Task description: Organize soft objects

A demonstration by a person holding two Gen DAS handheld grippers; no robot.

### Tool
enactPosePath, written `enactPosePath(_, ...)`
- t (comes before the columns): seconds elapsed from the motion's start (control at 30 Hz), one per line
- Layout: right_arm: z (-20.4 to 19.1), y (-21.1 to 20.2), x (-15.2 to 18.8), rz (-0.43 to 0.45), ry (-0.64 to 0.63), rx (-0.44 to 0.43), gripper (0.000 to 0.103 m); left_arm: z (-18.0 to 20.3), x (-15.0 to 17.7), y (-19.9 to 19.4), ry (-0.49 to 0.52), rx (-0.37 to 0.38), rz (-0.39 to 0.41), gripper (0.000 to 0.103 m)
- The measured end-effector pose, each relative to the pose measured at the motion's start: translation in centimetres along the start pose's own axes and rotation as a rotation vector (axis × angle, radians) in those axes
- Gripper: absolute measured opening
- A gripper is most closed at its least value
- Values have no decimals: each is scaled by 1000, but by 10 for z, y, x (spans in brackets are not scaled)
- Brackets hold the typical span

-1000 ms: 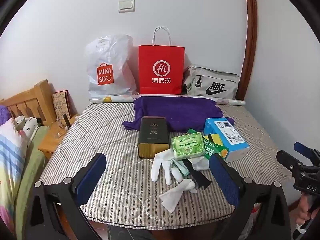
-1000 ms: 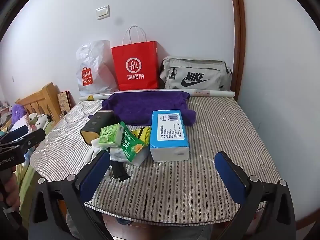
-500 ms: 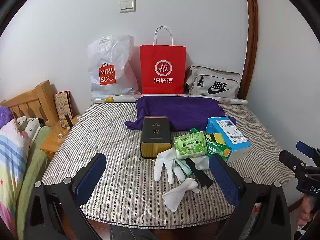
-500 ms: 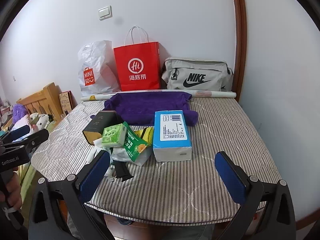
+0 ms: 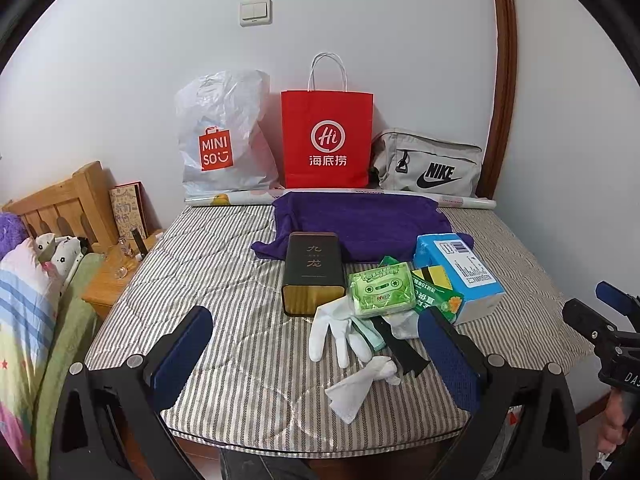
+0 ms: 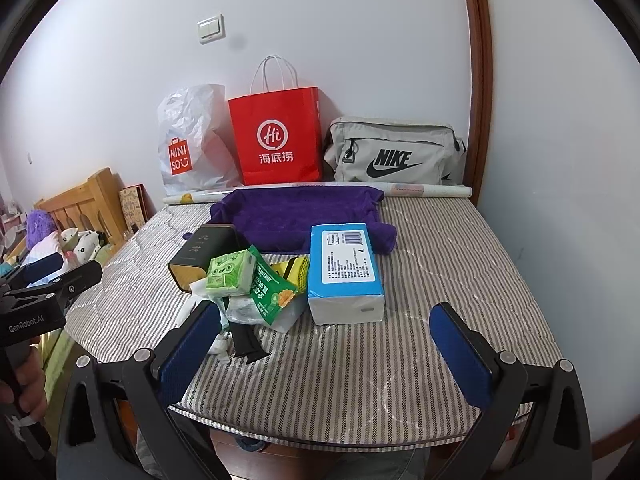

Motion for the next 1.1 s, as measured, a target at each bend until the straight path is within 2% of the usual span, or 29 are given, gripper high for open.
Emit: enactPosePath(1.1,0,-4,0,2,-3,-7,103,-1,1,-2,2,-1,4,103)
Point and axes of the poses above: each gripper's, at about its wrist camera, not at the fingertips, and y roughly the way its jaws point, z to its right, x to its underside, the point moved 4 cm from there along y, roughly the way its jaws point, and after that the axes turned 5 degrees about -y, right-handed, at the moved point
